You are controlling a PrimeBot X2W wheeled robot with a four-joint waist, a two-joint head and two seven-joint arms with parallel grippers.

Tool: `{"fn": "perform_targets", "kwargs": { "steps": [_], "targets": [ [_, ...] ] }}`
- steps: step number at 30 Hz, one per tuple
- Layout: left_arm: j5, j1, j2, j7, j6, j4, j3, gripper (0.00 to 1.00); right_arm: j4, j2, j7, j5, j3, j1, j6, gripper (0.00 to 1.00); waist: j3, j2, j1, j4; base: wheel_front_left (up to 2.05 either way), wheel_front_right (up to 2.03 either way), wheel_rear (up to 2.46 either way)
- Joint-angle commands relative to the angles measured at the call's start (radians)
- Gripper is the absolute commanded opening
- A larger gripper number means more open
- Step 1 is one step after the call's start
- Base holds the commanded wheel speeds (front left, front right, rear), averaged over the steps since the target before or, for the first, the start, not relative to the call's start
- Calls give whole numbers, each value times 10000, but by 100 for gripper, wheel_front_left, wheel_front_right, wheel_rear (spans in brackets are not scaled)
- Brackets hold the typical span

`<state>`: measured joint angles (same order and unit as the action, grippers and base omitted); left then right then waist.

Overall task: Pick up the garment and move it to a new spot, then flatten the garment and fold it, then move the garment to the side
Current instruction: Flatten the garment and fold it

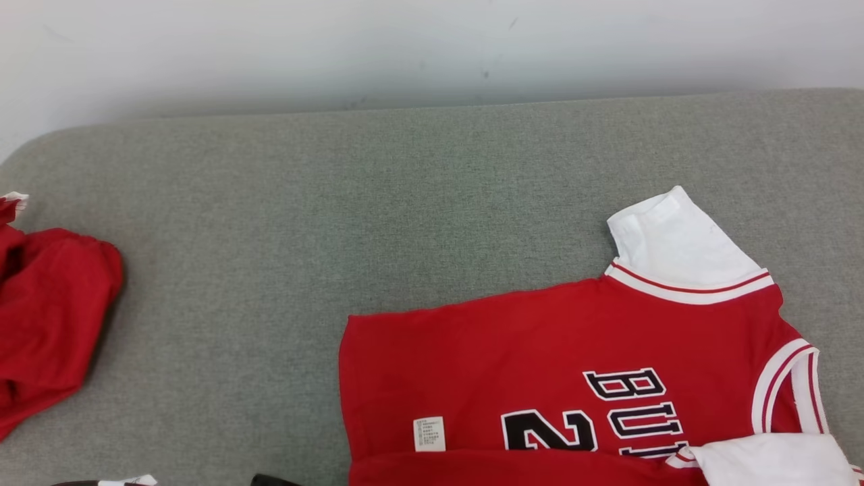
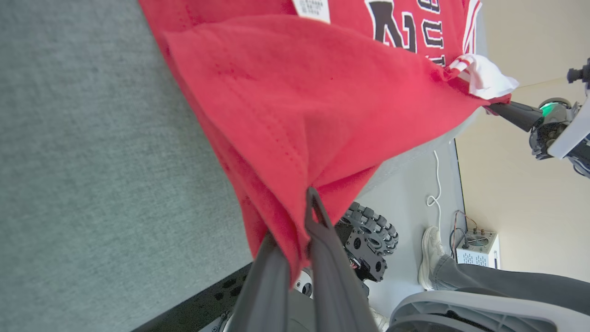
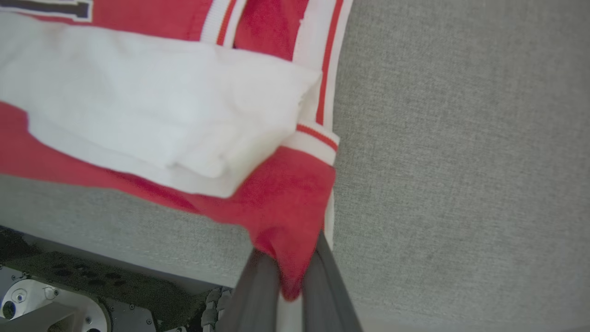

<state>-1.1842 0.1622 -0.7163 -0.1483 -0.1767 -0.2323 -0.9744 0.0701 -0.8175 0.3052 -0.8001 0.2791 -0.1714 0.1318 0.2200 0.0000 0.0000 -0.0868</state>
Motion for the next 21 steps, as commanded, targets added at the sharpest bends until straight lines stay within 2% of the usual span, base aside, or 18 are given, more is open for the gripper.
{"fn": "perform_targets", "kwargs": {
  "steps": [1,5,11,16,18,21],
  "targets": [
    [243,5,-108,74,-45,94,-9,100,111,55,-59,16,-32,-110,-25,100,-12,0,0,-19,0,0,0],
    [387,26,-303,186,-182,-17,89,100,181,-82,93,-108,-222,-181,-25,100,-55,0,0,-37,0,0,0],
    [364,-68,-941,600,-511,-454,659,100,-191,-287,203,-421,-965,-352,-25,100,6,0,0,24,0,0,0],
    [450,299,-1484,909,-916,-728,1376,100,-1121,-291,364,-563,-2016,76,-25,100,324,0,0,101,0,0,0],
    [634,693,-1521,788,-973,-794,1518,100,-1500,-369,577,-471,-2316,434,-25,100,534,0,0,182,0,0,0],
    [892,1527,-1255,578,-981,-699,1671,100,-1935,-380,929,-250,-2583,1252,-25,100,936,0,0,353,0,0,0]
  ]
}}
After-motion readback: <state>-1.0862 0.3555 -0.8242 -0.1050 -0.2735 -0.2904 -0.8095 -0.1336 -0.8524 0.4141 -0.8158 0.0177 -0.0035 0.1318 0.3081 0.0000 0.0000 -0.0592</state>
